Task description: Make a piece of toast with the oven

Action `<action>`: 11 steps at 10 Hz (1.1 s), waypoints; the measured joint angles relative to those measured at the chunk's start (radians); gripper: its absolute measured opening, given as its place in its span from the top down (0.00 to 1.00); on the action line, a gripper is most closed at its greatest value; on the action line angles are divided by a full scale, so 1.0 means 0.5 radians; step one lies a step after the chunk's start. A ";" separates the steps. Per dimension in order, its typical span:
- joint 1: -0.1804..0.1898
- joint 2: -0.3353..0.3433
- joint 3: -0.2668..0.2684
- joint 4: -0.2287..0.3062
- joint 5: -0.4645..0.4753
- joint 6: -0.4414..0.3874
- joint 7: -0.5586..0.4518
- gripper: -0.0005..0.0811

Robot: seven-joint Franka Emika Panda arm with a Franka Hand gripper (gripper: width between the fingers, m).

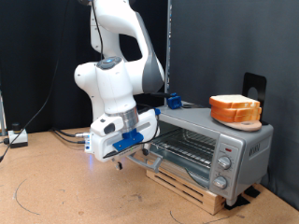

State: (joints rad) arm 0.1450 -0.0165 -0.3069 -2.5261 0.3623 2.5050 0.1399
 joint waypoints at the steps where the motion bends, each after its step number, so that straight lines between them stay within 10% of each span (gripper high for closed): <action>1: -0.009 0.036 -0.005 0.015 -0.005 0.002 0.014 0.01; 11: -0.058 0.592 -0.032 0.135 0.167 0.243 -0.062 0.01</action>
State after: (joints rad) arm 0.1158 0.2797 -0.3228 -2.4586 0.4457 2.6266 0.1091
